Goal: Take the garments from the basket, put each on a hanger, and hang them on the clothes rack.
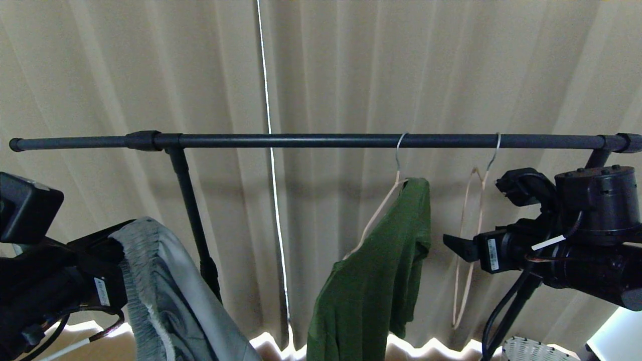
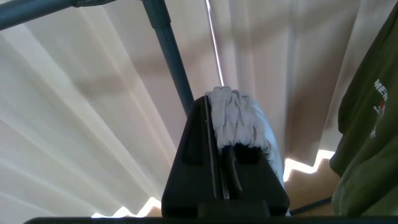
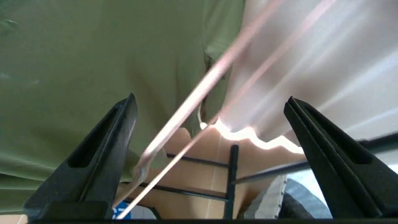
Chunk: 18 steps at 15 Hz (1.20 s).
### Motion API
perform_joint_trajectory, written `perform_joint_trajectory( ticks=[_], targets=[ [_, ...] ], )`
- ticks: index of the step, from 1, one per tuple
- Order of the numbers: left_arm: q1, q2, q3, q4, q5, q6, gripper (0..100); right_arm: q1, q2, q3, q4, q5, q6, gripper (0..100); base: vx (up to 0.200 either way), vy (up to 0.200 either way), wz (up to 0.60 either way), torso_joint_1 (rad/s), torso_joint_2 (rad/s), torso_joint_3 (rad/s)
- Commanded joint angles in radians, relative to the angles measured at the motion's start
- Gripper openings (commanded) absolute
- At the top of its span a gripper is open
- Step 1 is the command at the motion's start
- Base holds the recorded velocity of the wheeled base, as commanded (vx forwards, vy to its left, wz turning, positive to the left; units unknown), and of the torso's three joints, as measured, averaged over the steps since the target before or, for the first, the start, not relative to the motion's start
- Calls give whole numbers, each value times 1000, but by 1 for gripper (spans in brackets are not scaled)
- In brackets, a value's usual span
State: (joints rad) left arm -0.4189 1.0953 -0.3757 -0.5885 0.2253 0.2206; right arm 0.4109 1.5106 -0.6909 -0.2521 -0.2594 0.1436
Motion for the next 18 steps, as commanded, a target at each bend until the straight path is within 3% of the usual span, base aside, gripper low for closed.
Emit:
perform_joint_trajectory(
  ticks=[1,5,14,15,18],
  targets=[
    [0,-2,0,-1,0,-1,0,-3,-12,1,11,0,13,100,0,0,0,0,0,0],
    [0,-2,0,-1,0,-3,0,-3,-12,-13,83,-1,71,100,0,0,0,0,0,0],
    [0,-2,1,-1,0,-1,0,-14,-3,-16,86,-43,62,100,0,0,0,0,0,0],
    [0,-2,0,-1,0,-1,0,-18,-3,-16,86,-43,62,0,0,0,0,0,0,0],
    [0,-2,0,-1,0,0,0,-32,-7,-16,88,-46,56,0,0,0,0,0,0,0]
  ],
)
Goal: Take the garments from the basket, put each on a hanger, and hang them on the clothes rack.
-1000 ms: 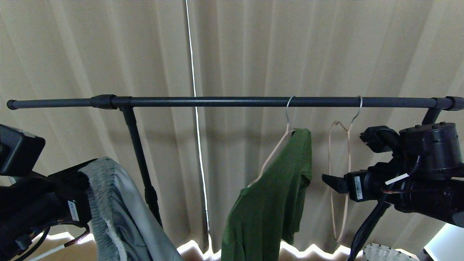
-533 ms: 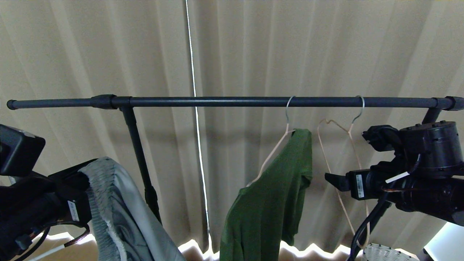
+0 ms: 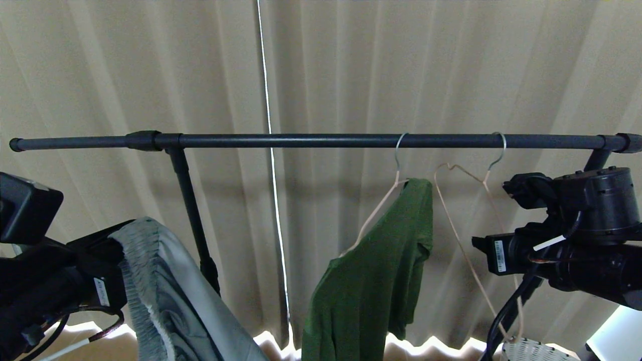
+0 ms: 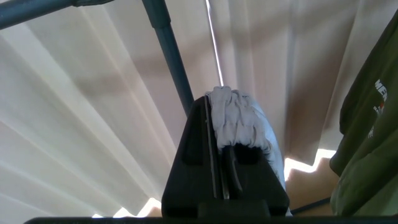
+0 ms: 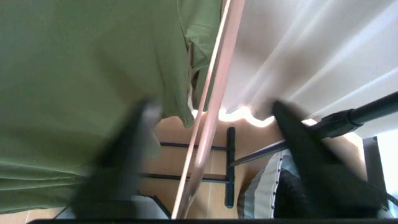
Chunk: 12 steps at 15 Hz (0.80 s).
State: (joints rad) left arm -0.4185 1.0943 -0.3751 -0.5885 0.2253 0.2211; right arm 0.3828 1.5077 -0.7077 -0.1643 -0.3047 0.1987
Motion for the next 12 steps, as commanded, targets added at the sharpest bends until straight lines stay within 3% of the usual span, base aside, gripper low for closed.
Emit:
perform_joint_trajectory(
  ticks=[1,6,12],
  targets=[
    [-2,-1,-1,-1,0,0,0,-5,-9,4,0,-1,-13,0,0,0,0,0,0,0],
    [-2,-1,1,-1,0,1,0,-27,-53,10,-1,-1,-76,0,0,0,0,0,0,0],
    [-2,-2,15,-2,0,3,0,-27,-149,22,-26,18,-70,0,0,0,0,0,0,0]
  ],
)
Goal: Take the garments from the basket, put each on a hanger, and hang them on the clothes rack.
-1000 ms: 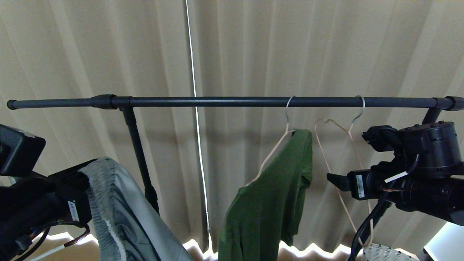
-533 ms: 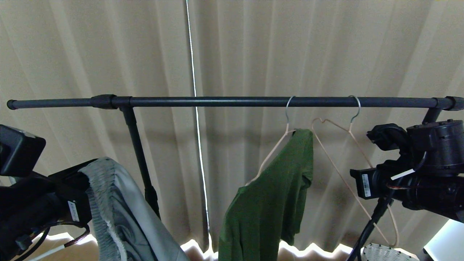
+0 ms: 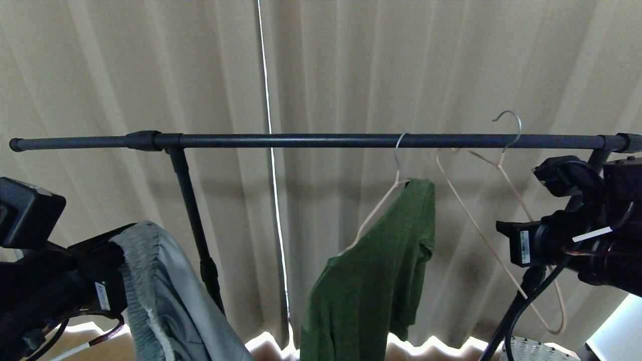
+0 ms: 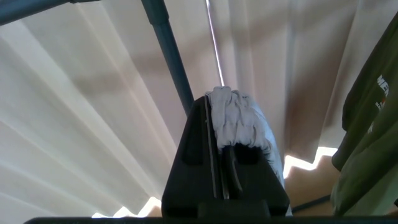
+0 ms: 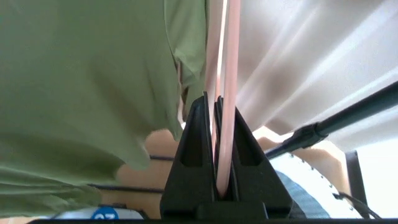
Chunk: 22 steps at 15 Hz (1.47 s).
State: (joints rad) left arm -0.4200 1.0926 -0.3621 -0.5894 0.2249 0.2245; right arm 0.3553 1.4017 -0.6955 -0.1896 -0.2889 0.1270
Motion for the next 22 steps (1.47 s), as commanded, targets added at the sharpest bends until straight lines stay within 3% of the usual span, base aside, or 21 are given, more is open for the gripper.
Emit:
perform_joint_trajectory(
  ticks=[1,8,22],
  targets=[
    [0,0,2,0,1,1,0,1,-64,33,-1,11,2,0,0,0,0,0,0,0],
    [3,4,3,0,5,1,0,2,-202,133,1,50,-1,0,0,0,0,0,0,0],
    [3,4,17,-1,5,3,0,4,-194,133,1,50,-3,0,-200,0,0,1,2,3]
  ],
)
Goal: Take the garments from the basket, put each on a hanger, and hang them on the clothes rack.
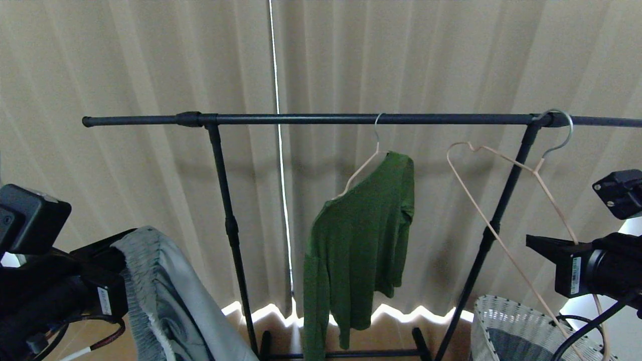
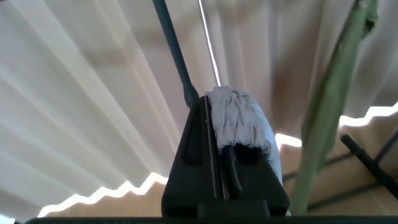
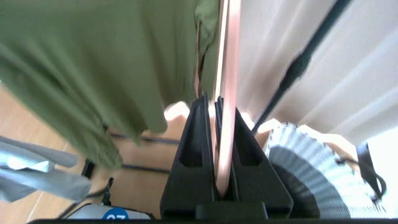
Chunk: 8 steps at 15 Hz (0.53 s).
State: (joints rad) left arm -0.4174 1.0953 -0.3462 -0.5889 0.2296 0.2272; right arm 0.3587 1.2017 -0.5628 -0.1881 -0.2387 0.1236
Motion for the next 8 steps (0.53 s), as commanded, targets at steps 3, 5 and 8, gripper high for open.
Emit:
perform_joint_trajectory(
  ticks=[3,5,8],
  targets=[
    [0,1,3,-2,-3,1,0,3,7,3,-1,6,2,0,-67,0,0,1,1,1],
    [0,1,1,-2,-3,3,0,3,4,4,-1,56,2,0,0,0,0,0,0,0],
    [3,1,6,0,1,1,0,3,2,7,-2,62,2,0,0,0,0,0,0,0]
  ],
)
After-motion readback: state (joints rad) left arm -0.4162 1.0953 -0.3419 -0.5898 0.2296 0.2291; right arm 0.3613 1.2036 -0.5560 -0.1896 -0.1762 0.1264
